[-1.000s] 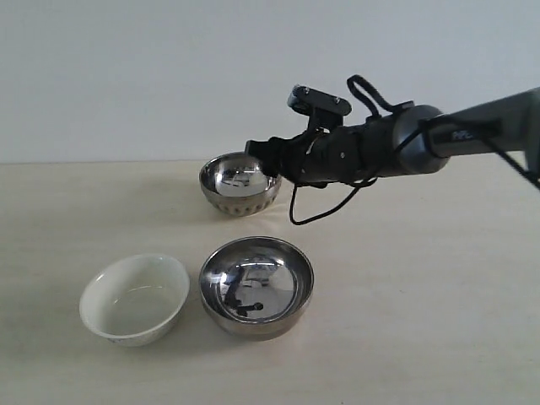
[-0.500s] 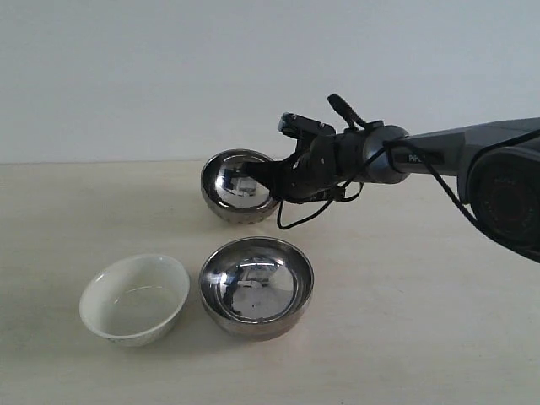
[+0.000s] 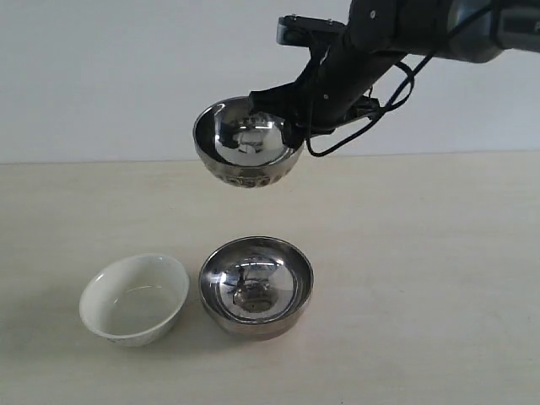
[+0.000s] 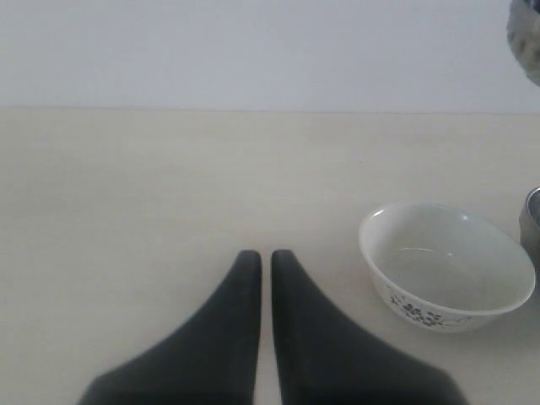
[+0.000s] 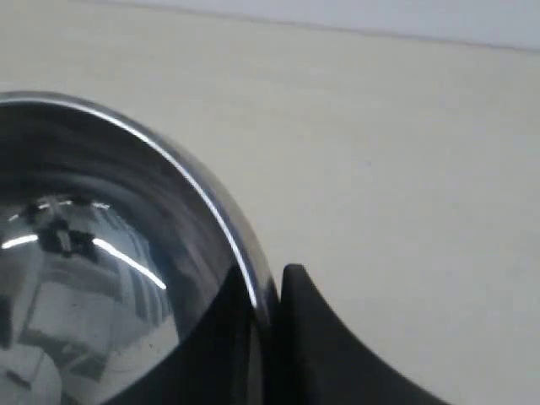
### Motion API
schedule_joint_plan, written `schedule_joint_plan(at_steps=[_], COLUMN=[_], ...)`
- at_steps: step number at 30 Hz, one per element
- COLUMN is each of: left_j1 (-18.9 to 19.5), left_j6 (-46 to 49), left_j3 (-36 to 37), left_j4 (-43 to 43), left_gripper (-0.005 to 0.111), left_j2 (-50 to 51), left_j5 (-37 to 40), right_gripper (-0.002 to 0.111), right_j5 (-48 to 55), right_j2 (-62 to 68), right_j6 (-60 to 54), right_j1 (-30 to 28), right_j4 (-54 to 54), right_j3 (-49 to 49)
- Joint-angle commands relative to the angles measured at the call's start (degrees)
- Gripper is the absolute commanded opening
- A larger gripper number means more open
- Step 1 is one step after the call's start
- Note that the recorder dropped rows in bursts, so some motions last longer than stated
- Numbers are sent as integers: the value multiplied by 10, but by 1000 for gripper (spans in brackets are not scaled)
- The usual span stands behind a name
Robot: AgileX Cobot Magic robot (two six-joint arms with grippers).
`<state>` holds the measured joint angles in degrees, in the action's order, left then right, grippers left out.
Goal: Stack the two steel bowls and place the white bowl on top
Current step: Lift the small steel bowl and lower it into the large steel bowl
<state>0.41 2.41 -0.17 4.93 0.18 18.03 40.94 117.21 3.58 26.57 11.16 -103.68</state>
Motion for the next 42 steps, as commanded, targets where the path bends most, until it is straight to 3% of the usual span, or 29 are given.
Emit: schedule_joint_plan(at_steps=[1,8,13,37,39,42], left_j1=[-3,-3,-3,-3,-3,-3], left_j6=[-3,-3,-3,-3,-3,-3], left_j3=[2,2,2,2,2,2], left_j4=[0,0,0,0,0,0], left_gripper=[4,4,4,4,4,4], left_j2=[-2,-2,-2,-2,-2,-2], left_j5=[-4,-4,-4,-4,-4,-4], right_gripper=[0,0,0,0,3,19], right_j5=[35,12,-66,-121,-121,-109], right_j2=[-75,-114,-112,-58,-58,-58], right_j6=[-94,-143,-148,-160,-169,-174], right_j1=[-3,5,28,33,33,33], right_j4=[80,96,95,106,124,140], right_j3=[92,247,299,296,296,287])
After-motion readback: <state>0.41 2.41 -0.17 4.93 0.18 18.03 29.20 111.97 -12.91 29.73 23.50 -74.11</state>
